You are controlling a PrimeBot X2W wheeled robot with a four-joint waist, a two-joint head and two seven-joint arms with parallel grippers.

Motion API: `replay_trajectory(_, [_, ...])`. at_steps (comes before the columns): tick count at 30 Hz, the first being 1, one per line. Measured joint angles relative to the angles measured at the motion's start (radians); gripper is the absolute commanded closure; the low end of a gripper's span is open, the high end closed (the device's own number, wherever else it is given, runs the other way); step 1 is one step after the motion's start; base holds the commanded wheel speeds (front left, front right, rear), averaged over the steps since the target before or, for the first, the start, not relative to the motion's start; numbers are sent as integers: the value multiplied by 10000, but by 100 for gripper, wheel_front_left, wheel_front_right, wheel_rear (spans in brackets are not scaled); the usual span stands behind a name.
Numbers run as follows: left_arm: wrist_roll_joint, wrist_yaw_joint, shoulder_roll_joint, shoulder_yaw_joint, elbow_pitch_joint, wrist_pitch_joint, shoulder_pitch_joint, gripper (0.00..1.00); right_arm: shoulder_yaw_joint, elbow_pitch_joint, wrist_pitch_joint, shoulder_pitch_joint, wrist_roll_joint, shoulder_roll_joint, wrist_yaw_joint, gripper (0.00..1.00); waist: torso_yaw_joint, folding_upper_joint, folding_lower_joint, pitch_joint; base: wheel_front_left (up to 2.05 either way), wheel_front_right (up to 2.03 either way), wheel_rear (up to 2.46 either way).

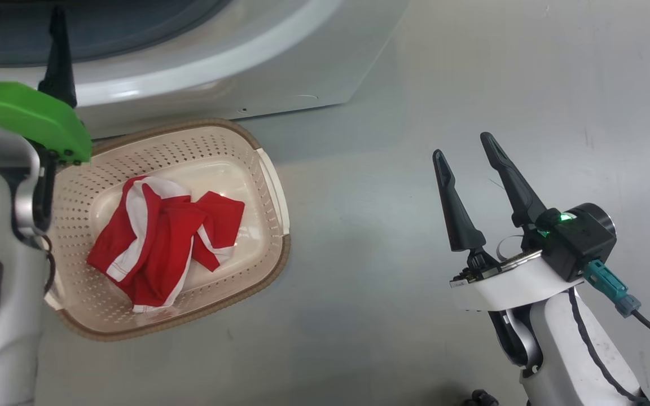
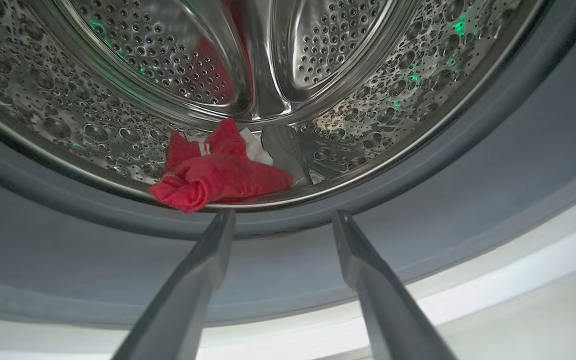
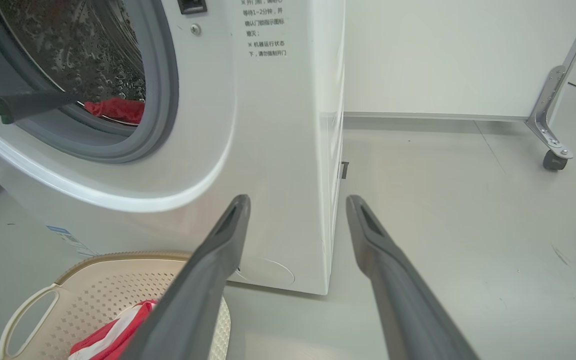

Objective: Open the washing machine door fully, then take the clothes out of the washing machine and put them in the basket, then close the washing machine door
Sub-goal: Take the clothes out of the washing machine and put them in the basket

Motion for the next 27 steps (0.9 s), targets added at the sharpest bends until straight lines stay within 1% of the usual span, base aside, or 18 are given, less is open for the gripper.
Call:
replay_trajectory(6, [286, -113, 692, 52, 426, 652, -1091, 0, 142, 50, 0, -311, 242, 17, 0, 0, -513, 0, 0, 456, 0, 0, 0])
replay_trajectory(7, [368, -148, 918, 123, 594, 867, -1443, 0, 230, 73, 0, -411, 385, 27, 2, 0, -686, 0, 0, 583, 0, 0, 0])
replay_trajectory(10, [451, -188, 1321, 242, 907, 1168, -1849, 0, 401, 111, 0, -524, 715, 38, -8, 0, -951, 0, 0, 740, 0, 0, 0])
replay_trajectory(12, [518, -190, 1592, 291, 1060, 1419, -2038, 0, 541, 102, 0, -597, 995, 46, -96, 0, -1130, 0, 0, 827, 0, 0, 0])
replay_trajectory(14, [675, -242, 1810, 286, 1248, 1616, -2255, 0, 627, 100, 0, -642, 1246, 58, -104, 0, -1308, 0, 0, 904, 0, 0, 0])
replay_trajectory(15, [719, -267, 1883, 274, 1323, 1712, -2366, 0, 665, 96, 0, -661, 1308, 59, -178, 0, -1392, 0, 0, 941, 0, 0, 0])
replay_trajectory(22, [880, -362, 2171, 240, 1833, 2293, -3131, 0, 867, 63, 0, -779, 1561, 65, -339, 0, -1808, 0, 0, 1153, 0, 0, 0])
replay_trajectory(27, [949, -362, 2477, 316, 2265, 2575, -3632, 0, 1064, 61, 0, -978, 1753, 69, -366, 0, -2054, 0, 0, 1303, 0, 0, 0])
